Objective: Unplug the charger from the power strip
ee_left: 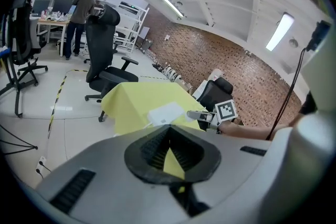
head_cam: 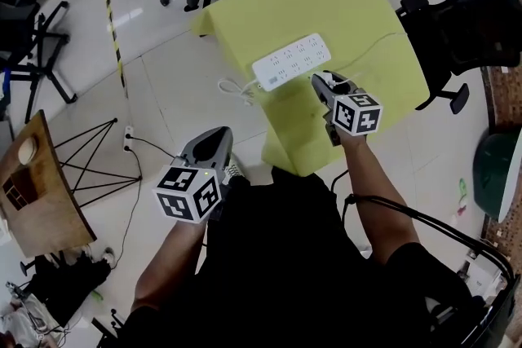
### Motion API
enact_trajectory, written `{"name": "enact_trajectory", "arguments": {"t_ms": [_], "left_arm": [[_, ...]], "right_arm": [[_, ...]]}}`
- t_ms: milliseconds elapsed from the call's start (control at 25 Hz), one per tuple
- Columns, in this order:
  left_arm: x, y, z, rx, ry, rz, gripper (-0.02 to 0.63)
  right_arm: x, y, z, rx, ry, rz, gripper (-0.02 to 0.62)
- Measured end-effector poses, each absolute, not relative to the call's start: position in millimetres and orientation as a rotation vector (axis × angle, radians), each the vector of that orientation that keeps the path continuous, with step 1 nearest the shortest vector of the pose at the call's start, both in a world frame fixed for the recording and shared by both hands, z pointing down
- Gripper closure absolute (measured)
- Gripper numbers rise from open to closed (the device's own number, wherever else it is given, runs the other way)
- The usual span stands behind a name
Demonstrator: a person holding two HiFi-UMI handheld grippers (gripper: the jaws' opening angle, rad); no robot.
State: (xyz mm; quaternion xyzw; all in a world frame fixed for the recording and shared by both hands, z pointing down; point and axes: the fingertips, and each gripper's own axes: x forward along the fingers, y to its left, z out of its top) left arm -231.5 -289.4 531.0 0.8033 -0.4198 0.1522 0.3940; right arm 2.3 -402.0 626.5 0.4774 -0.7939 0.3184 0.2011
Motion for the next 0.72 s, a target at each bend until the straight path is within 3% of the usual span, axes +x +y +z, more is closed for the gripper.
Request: {"name": "enact_trajectory", "arguments": {"t_ms": [720], "left_arm": [[-243, -252, 510, 2.216, -0.879, 0.384, 0.600]], "right_arm": [[-4, -258, 657, 1.372, -2.040, 1.302, 0.456]]}}
